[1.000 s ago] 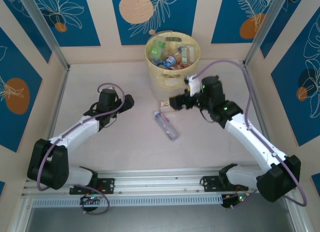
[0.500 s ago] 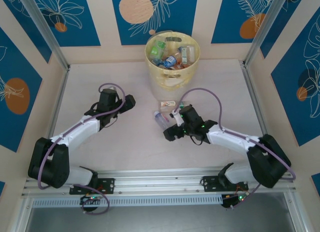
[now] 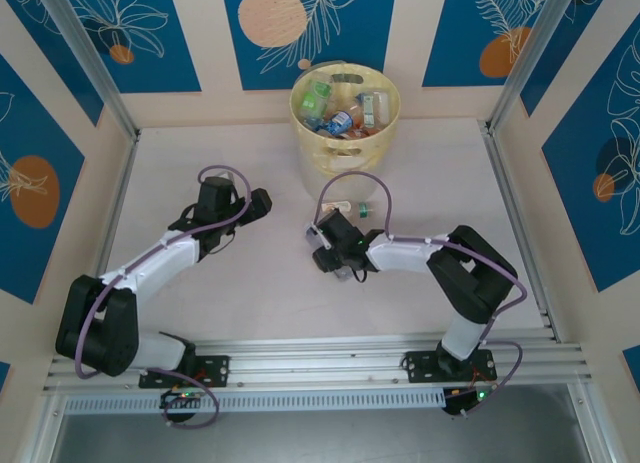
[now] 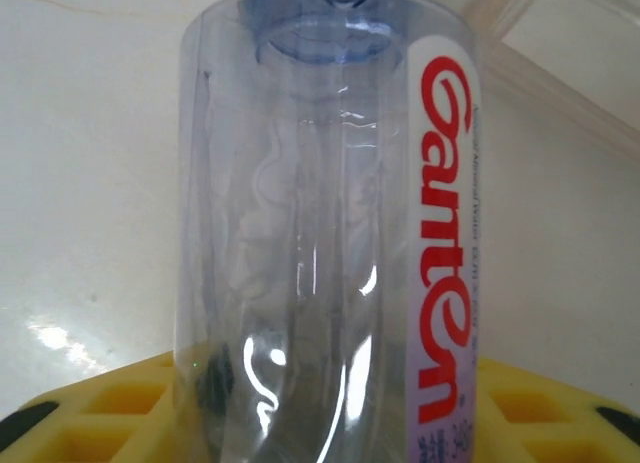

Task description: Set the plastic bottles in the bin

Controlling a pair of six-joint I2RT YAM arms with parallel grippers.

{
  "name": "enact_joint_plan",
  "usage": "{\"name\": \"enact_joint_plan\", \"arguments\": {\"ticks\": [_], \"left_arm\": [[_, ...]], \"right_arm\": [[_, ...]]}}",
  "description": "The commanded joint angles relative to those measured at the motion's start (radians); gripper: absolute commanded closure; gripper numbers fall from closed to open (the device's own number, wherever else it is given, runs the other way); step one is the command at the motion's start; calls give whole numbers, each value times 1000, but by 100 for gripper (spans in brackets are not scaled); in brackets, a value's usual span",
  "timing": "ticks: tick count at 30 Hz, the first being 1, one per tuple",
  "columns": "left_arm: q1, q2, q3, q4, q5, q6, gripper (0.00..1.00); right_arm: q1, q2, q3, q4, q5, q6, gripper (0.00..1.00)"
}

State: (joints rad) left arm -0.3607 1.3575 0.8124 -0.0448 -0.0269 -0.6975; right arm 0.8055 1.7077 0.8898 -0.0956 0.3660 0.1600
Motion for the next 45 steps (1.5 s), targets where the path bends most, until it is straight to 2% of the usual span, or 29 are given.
{"name": "enact_joint_plan", "arguments": {"ticks": [1, 6, 10, 16, 21, 25, 30, 34, 38, 41, 45], "left_arm": [[-3, -7, 5, 7, -12, 16, 0], [-3, 9, 5, 38, 17, 15, 0], [-3, 10, 5, 53, 36, 32, 0], [-3, -4, -2, 51, 8, 48, 0], [-4, -1, -13, 56, -13, 41, 0], [-3, -3, -15, 57, -7, 35, 0], [-2, -40, -39, 46, -32, 48, 0], [4, -86, -74, 52, -76, 57, 0], [11, -117, -99, 65, -98, 61, 0], [15, -128, -106, 63, -104, 65, 0], [20, -130, -107, 54, -108, 72, 0]], "right_arm": [[9, -85, -25, 23, -34, -32, 57], [5, -187, -32, 37, -104, -81, 63], [-17, -270, -5, 33, -174, -102, 64], [-96, -387, 117, -3, -311, -69, 64], [-200, -415, 246, 94, -410, -97, 64], [-287, -317, 414, 149, -346, -116, 65], [-347, -120, 686, 112, -258, -140, 65], [-386, 62, 921, 29, -108, -69, 63], [-403, 247, 1149, -93, -56, -14, 60], [-402, 344, 1261, -145, -5, 14, 53], [-395, 415, 1401, -311, 39, 77, 28]]}}
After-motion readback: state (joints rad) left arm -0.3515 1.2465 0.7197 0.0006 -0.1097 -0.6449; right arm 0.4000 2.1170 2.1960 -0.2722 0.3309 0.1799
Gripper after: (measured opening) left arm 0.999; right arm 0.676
